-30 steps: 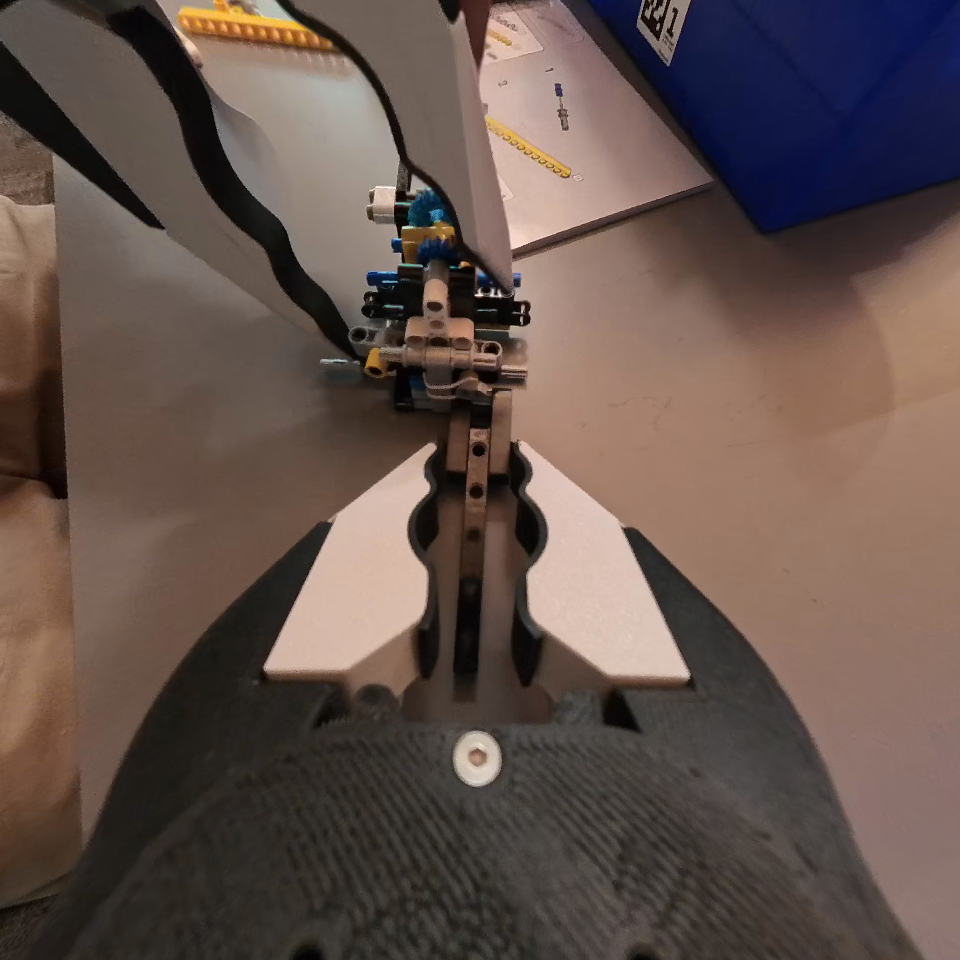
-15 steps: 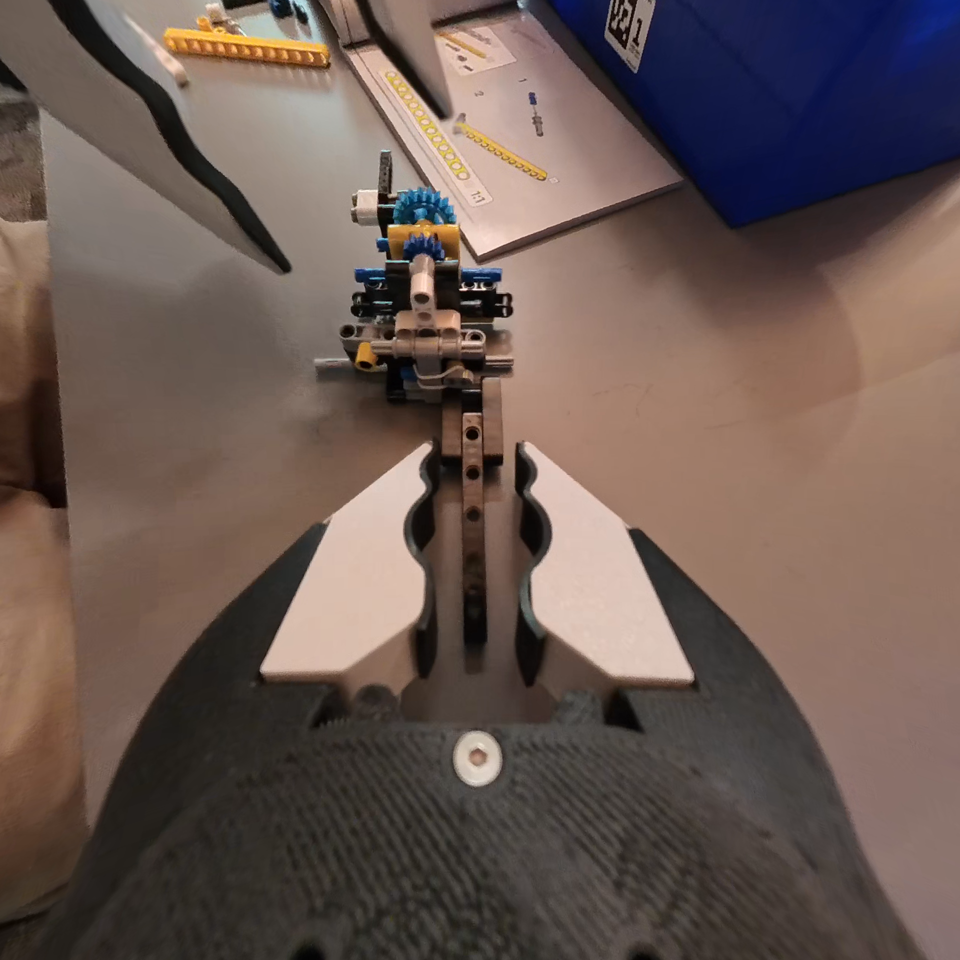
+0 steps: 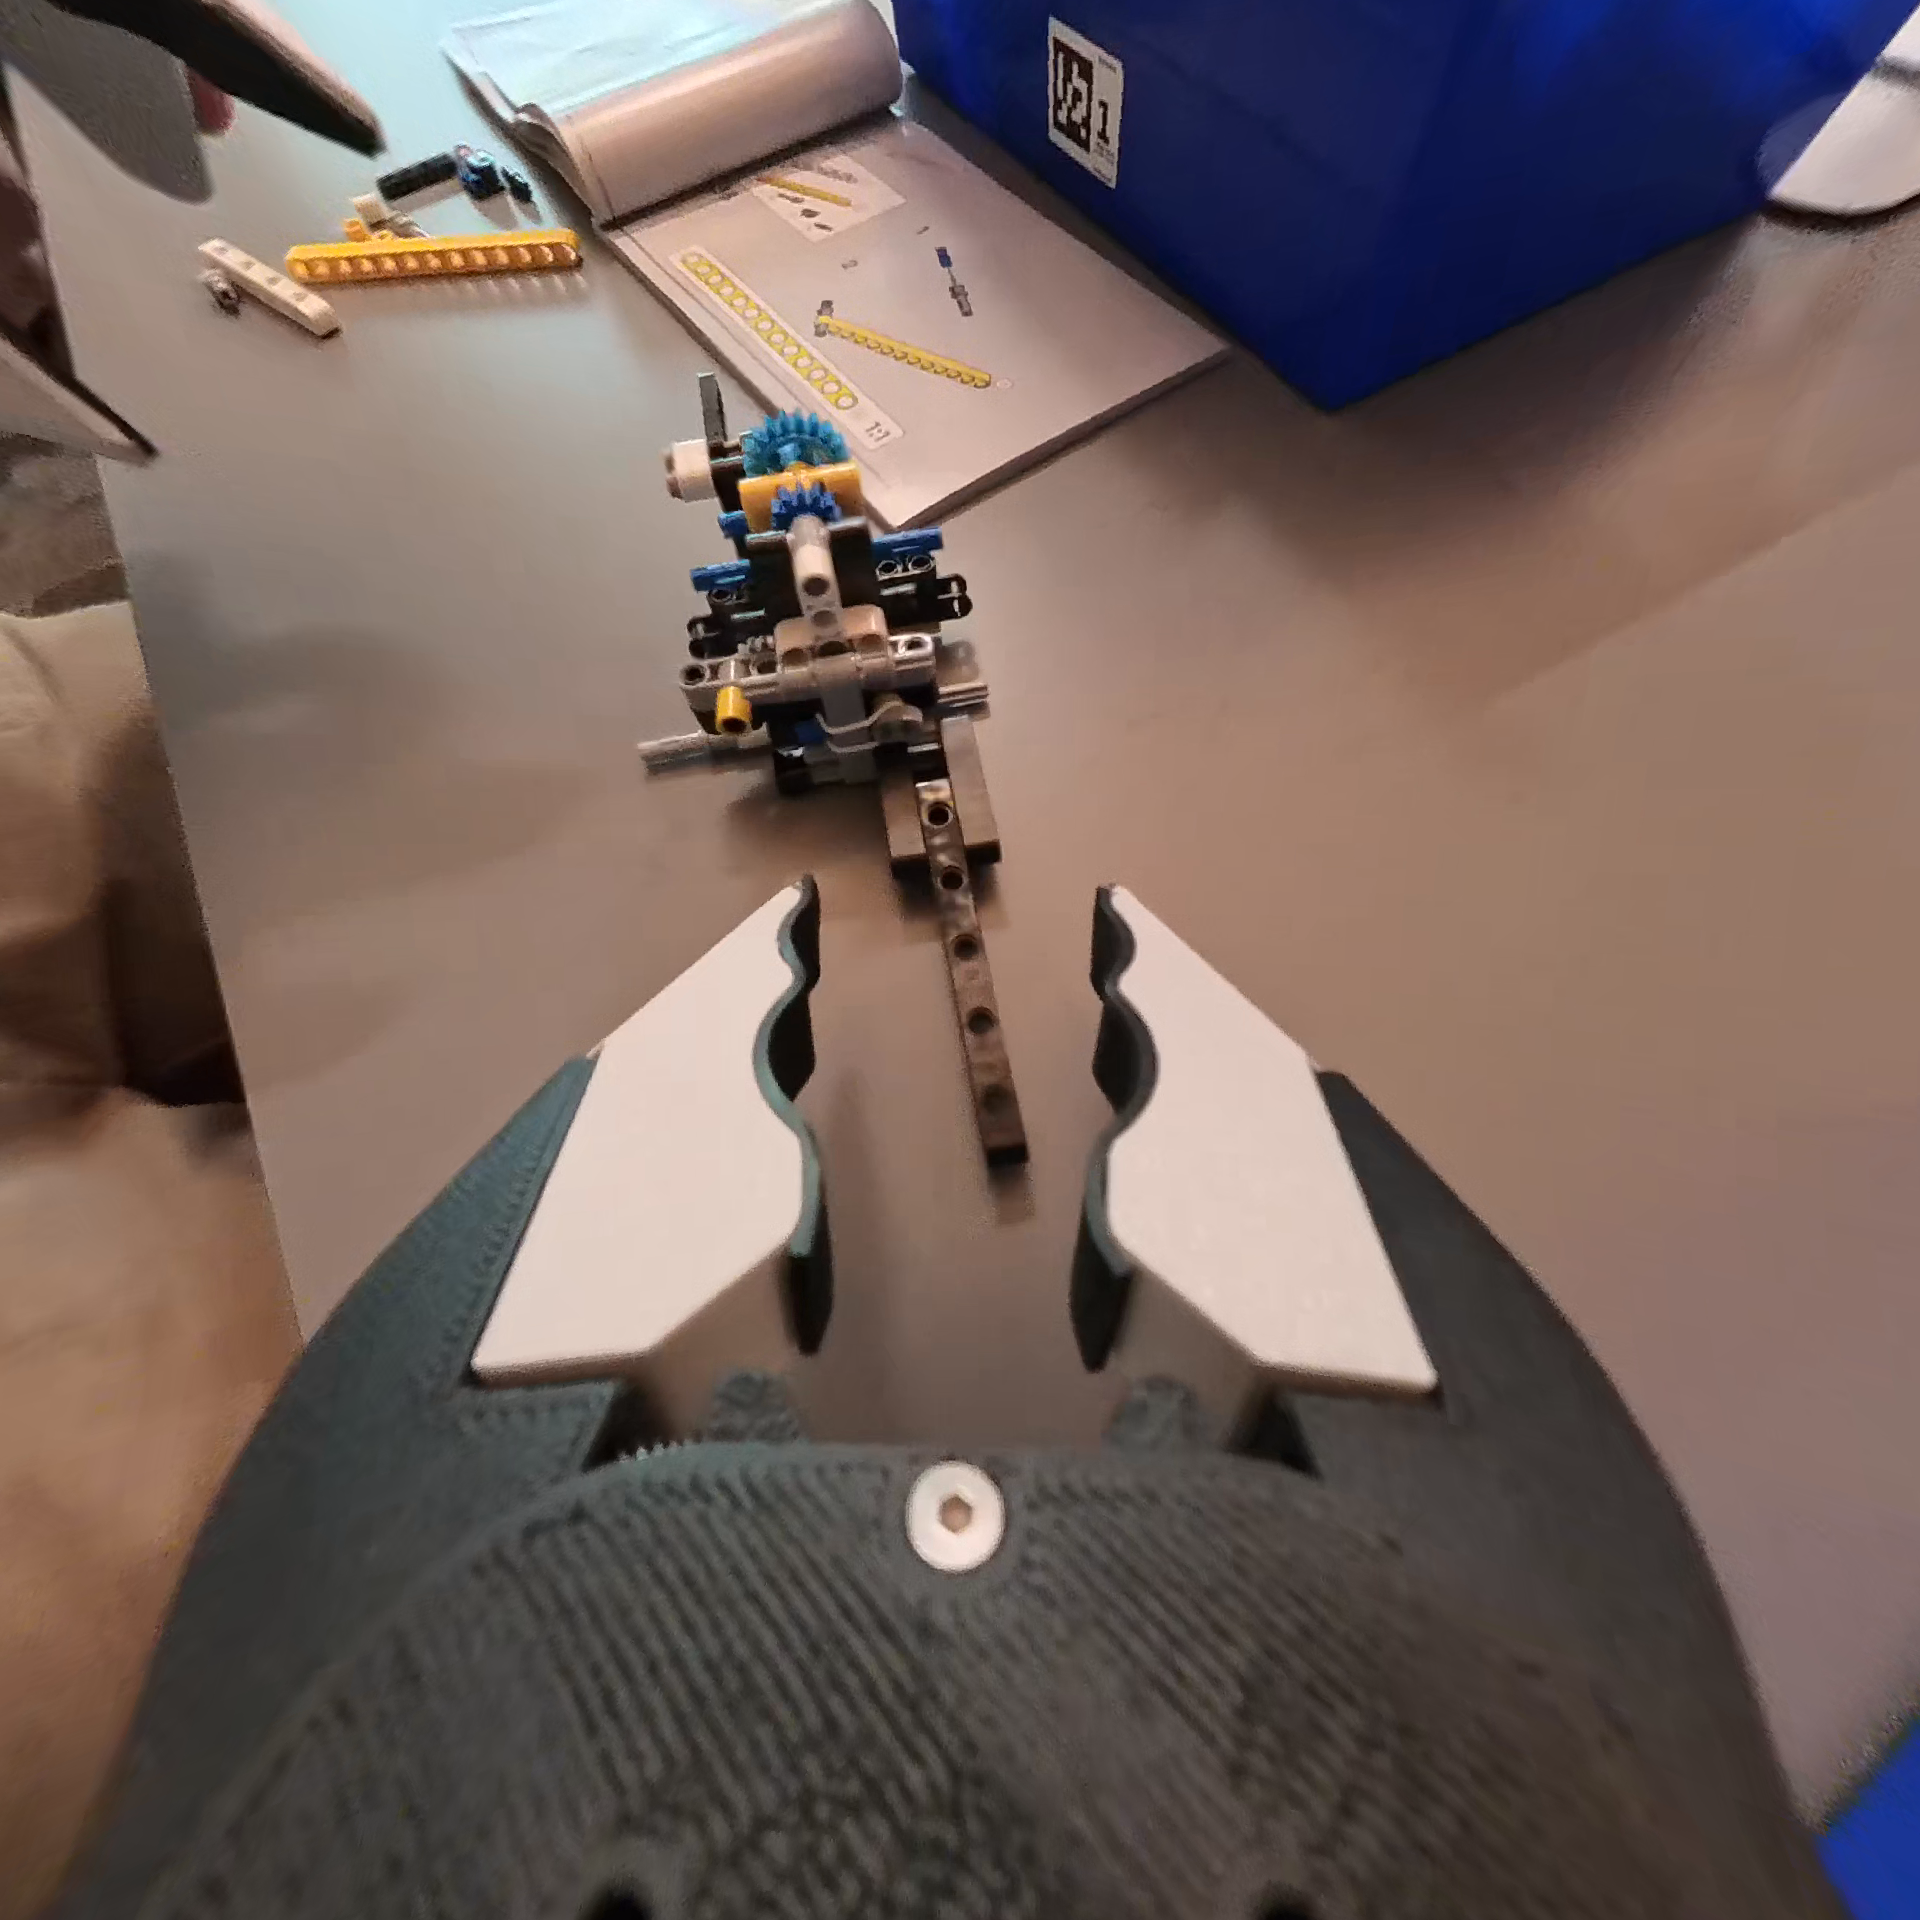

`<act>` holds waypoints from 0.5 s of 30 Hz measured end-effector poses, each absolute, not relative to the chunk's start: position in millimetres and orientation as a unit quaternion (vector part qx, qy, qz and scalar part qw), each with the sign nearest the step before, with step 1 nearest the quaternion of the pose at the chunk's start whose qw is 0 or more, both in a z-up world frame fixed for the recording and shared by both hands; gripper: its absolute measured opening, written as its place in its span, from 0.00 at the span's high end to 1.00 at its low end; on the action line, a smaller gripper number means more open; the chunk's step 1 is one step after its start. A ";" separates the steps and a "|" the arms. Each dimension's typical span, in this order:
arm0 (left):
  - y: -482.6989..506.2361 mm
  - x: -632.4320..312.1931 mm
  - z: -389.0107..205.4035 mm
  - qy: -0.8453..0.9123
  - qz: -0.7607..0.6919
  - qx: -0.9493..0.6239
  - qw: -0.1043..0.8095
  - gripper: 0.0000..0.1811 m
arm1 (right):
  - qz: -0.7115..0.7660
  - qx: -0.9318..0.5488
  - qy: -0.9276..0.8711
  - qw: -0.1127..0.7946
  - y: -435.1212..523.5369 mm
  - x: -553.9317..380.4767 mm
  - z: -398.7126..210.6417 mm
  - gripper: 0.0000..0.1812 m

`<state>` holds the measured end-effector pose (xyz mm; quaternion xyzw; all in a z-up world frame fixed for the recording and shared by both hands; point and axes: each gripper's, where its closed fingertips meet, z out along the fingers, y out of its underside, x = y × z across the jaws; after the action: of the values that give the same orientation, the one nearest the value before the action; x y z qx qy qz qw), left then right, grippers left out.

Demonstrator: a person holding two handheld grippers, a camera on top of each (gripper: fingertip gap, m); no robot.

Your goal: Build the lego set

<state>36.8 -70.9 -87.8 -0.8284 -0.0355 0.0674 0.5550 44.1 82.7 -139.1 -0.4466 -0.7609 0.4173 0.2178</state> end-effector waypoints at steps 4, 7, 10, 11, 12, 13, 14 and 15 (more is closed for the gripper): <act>-90.3 56.4 -87.5 -0.067 0.022 -0.777 0.625 0.65 | 0.381 -0.474 -0.735 0.299 88.2 44.9 -130.6 0.70; -87.7 73.5 -83.0 -0.062 -0.005 -0.768 0.638 0.66 | 0.352 -0.479 -0.704 0.389 96.2 48.9 -111.9 0.69; -81.1 84.7 -87.1 -0.042 -0.005 -0.780 0.624 0.66 | 0.334 -0.481 -0.666 0.462 106.0 53.2 -95.9 0.70; -80.5 85.1 -90.3 -0.037 0.004 -0.785 0.619 0.66 | 0.337 -0.488 -0.654 0.470 107.5 54.5 -94.1 0.70; -80.1 83.6 -93.1 -0.035 0.013 -0.788 0.615 0.66 | 0.342 -0.496 -0.645 0.470 107.7 55.5 -93.9 0.70; -79.9 81.2 -94.9 -0.038 0.018 -0.789 0.613 0.66 | 0.350 -0.502 -0.642 0.462 105.8 55.9 -95.2 0.69; -79.6 79.2 -95.9 -0.043 0.015 -0.789 0.613 0.66 | 0.356 -0.507 -0.641 0.452 104.2 55.5 -97.6 0.67; -79.0 77.3 -96.4 -0.050 0.009 -0.787 0.615 0.66 | 0.359 -0.511 -0.643 0.443 103.5 54.7 -101.0 0.66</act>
<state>77.3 -79.0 -96.4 -0.7872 -0.0495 0.0086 0.6146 54.7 103.5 -101.0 -0.5111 -0.6434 0.3587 0.4429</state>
